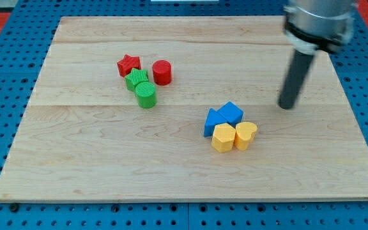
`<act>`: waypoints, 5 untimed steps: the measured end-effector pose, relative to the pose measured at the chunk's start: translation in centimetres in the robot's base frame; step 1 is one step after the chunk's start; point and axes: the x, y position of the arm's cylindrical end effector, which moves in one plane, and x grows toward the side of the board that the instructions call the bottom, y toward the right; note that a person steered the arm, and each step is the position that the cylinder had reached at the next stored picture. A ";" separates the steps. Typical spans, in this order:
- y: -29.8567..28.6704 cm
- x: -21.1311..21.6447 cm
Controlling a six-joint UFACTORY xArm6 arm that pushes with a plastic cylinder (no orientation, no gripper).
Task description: Slightly separate the heart from the hexagon and the cube
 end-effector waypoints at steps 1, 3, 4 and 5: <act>-1.2 5.7; -12.4 9.7; -12.5 6.7; -12.4 6.7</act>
